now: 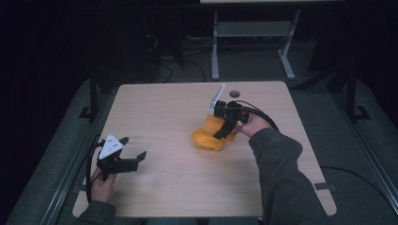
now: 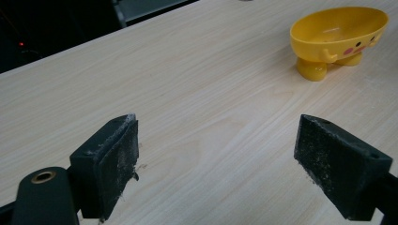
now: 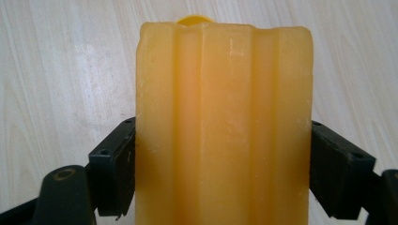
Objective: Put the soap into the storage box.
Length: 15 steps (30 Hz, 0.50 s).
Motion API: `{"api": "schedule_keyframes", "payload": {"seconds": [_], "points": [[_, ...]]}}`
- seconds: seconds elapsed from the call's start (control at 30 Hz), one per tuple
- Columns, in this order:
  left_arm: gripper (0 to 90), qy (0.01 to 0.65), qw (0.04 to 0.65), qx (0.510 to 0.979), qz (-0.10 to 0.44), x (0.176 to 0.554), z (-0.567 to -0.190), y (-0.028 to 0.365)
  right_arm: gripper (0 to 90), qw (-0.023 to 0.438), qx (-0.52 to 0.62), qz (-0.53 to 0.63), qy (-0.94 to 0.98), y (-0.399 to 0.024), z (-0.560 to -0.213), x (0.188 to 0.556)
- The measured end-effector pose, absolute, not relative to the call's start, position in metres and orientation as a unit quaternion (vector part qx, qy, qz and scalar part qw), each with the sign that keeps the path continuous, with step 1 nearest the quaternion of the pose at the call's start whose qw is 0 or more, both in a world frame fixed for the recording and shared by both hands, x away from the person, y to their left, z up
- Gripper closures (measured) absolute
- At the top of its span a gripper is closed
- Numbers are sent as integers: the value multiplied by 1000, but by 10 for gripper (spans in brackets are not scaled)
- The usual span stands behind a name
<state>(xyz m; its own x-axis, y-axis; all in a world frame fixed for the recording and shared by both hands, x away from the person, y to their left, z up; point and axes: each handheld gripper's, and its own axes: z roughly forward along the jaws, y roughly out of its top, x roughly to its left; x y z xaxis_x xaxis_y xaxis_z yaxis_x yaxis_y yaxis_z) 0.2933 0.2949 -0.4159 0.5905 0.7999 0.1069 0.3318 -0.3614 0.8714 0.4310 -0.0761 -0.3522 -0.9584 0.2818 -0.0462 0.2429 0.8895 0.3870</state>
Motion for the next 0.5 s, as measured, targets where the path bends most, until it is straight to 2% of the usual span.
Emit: {"api": "schedule_keyframes", "payload": {"seconds": [0.5], "points": [[134, 363, 434, 779, 269, 294, -416, 295, 206, 42, 123, 184, 974, -60, -367, 435]]}}
